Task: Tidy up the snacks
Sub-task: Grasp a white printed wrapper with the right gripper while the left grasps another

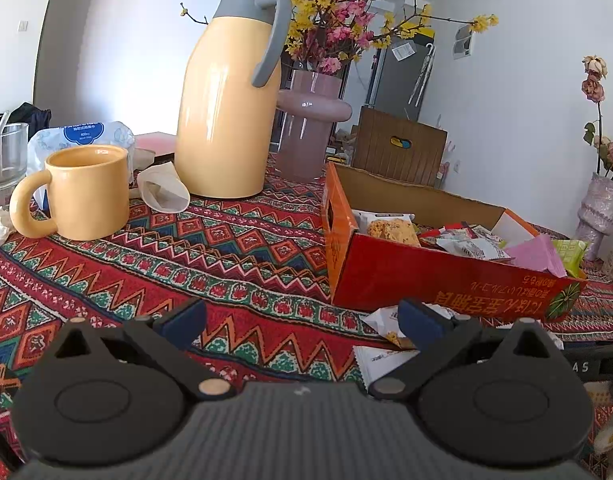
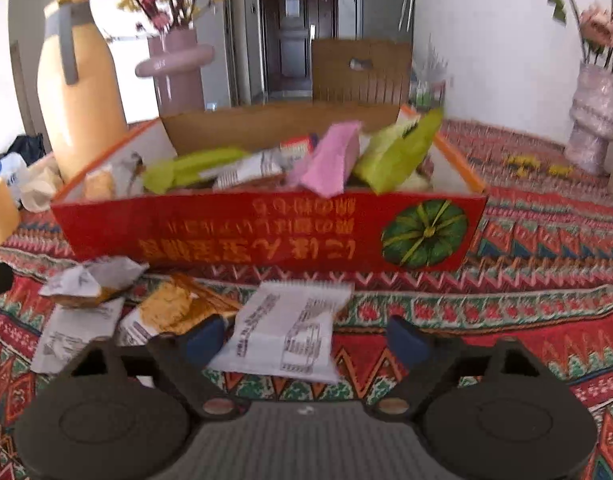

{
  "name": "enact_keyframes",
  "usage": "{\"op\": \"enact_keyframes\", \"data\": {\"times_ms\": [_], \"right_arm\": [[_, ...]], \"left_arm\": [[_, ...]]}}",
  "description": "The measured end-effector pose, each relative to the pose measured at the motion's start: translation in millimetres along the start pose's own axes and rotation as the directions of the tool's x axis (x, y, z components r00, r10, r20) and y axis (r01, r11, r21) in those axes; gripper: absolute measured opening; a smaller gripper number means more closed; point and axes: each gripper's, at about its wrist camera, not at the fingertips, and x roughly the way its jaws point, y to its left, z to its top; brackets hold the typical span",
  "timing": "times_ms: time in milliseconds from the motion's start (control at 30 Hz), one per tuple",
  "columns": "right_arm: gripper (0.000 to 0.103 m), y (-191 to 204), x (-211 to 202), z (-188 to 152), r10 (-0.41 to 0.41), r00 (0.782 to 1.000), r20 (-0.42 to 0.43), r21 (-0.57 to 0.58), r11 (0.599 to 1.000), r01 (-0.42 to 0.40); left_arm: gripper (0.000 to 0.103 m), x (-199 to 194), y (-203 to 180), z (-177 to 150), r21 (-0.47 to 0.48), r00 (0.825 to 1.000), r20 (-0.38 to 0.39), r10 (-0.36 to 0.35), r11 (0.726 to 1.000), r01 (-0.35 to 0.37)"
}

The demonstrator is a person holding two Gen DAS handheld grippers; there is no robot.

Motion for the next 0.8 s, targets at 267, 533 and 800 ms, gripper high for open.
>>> {"op": "enact_keyframes", "data": {"times_ms": [267, 533, 800], "right_arm": [[0.050, -1.4, -15.6, -7.9, 0.014, 0.998, 0.056, -0.033, 0.999, -0.012], [0.050, -32.3, -47.9, -16.2, -0.022, 0.986, 0.165, 0.020, 1.000, 0.019], [0.050, -66.1, -39.0, -25.1, -0.029, 0.985, 0.167, 0.115, 0.993, 0.009]], "left_arm": [[0.103, 0.6, -0.3, -1.1, 0.000, 1.000, -0.004, -0.003, 1.000, 0.003], [0.103, 1.5, -1.3, -1.0, 0.004, 1.000, -0.009, 0.003, 1.000, -0.003], [0.103, 2.7, -2.1, -0.6, 0.008, 1.000, -0.012, 0.022, 1.000, -0.022]]}}
